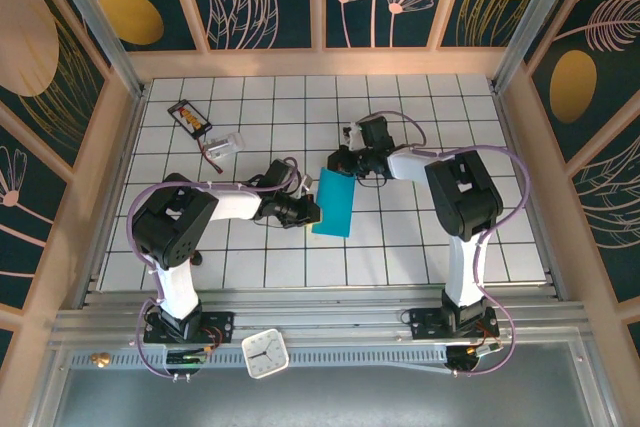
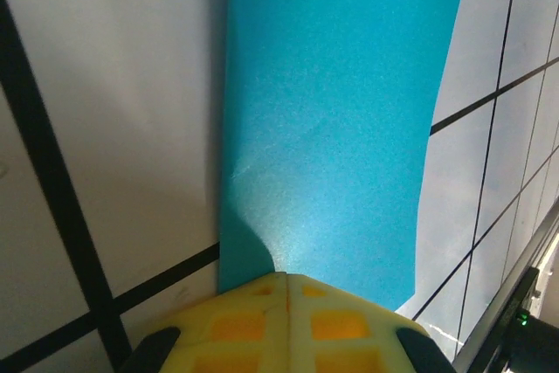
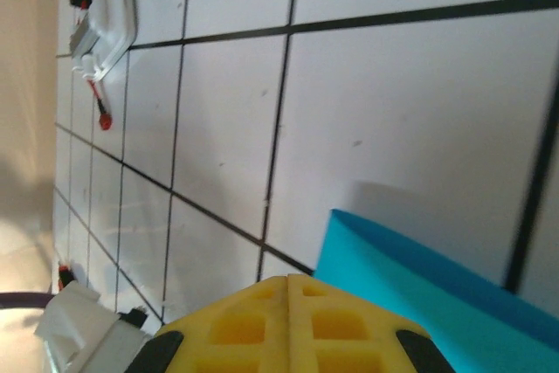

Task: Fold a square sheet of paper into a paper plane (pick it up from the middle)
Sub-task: First fold in half a square sheet of paper at the center of the table.

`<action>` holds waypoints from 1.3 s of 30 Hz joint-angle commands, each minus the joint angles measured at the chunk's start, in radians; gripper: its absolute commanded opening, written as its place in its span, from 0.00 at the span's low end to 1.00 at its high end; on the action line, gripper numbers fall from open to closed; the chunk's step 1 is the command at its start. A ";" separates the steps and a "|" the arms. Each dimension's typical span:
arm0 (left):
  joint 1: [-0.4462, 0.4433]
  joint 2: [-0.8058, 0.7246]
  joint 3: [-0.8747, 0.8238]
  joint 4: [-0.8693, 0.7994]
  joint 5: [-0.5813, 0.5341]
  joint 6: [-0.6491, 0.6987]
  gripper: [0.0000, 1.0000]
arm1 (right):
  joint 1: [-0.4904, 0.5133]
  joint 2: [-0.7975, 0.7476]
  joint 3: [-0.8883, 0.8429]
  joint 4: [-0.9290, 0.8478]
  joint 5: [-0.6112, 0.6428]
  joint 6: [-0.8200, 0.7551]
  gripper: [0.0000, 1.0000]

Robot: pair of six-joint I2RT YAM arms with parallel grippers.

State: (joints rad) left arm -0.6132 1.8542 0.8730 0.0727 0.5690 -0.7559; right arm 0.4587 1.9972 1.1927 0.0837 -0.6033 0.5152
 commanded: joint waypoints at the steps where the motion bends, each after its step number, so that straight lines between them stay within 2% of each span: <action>1: 0.007 0.007 -0.030 -0.005 -0.013 -0.018 0.00 | 0.029 0.016 -0.001 0.041 -0.051 0.028 0.00; 16: 0.008 0.033 -0.026 -0.085 -0.057 0.060 0.00 | 0.083 0.102 0.018 -0.010 -0.021 0.015 0.00; 29: 0.008 0.082 -0.007 -0.202 -0.088 0.172 0.00 | 0.027 0.184 0.106 -0.081 0.085 -0.011 0.00; 39: 0.008 0.097 -0.020 -0.225 -0.104 0.207 0.00 | -0.014 0.225 0.177 -0.093 0.106 -0.003 0.00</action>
State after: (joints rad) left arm -0.6067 1.8767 0.9073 0.0456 0.5423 -0.5880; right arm 0.4923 2.1689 1.3407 -0.0090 -0.6266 0.5304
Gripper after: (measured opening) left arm 0.056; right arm 0.057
